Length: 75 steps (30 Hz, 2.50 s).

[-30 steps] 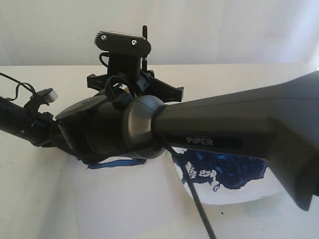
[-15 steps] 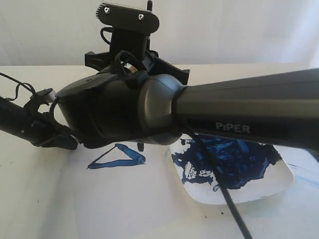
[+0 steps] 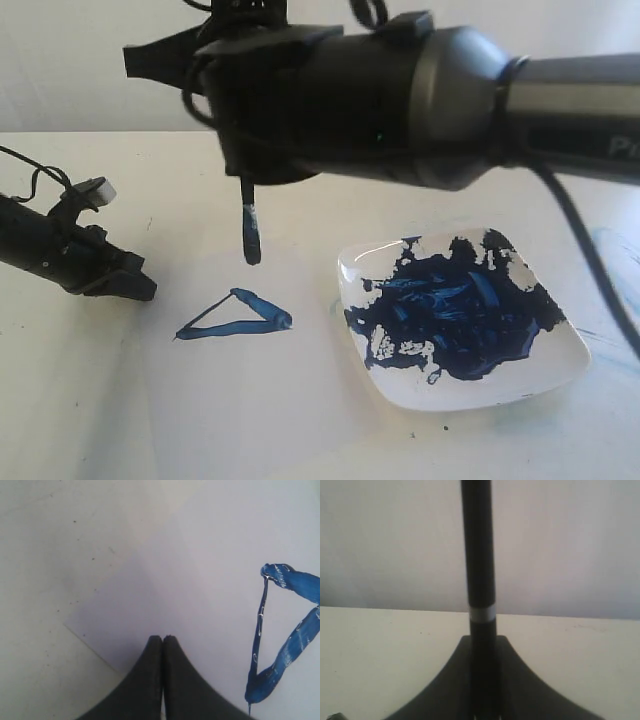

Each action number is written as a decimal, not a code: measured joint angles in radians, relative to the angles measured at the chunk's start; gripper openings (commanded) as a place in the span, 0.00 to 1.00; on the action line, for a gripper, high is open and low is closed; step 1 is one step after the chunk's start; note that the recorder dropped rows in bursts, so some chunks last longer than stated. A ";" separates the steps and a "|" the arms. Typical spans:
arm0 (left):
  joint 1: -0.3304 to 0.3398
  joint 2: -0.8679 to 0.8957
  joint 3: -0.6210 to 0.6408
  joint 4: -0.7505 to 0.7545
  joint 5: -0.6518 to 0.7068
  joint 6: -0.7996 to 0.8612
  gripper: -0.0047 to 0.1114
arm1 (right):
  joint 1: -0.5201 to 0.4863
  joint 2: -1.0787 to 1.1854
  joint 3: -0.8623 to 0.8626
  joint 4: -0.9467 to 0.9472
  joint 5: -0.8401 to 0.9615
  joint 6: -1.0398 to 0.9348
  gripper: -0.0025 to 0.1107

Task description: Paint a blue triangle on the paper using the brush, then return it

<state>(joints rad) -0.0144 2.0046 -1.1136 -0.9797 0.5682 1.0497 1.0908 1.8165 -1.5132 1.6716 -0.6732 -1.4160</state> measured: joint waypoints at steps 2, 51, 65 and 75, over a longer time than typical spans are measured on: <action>0.000 0.000 0.000 0.000 0.000 0.000 0.04 | -0.034 -0.017 0.000 -0.001 0.105 -0.037 0.02; 0.000 0.000 0.000 0.000 0.000 0.000 0.04 | -0.314 0.308 -0.123 0.061 1.545 -0.530 0.02; 0.000 0.000 0.000 0.000 0.000 0.000 0.04 | -0.314 0.341 -0.127 0.068 1.522 -0.530 0.02; 0.000 0.000 0.000 0.000 0.000 0.000 0.04 | -0.314 0.341 -0.127 0.068 1.494 -0.530 0.02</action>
<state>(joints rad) -0.0144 2.0046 -1.1136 -0.9797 0.5682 1.0497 0.7772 2.1570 -1.6407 1.7400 0.8211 -1.9463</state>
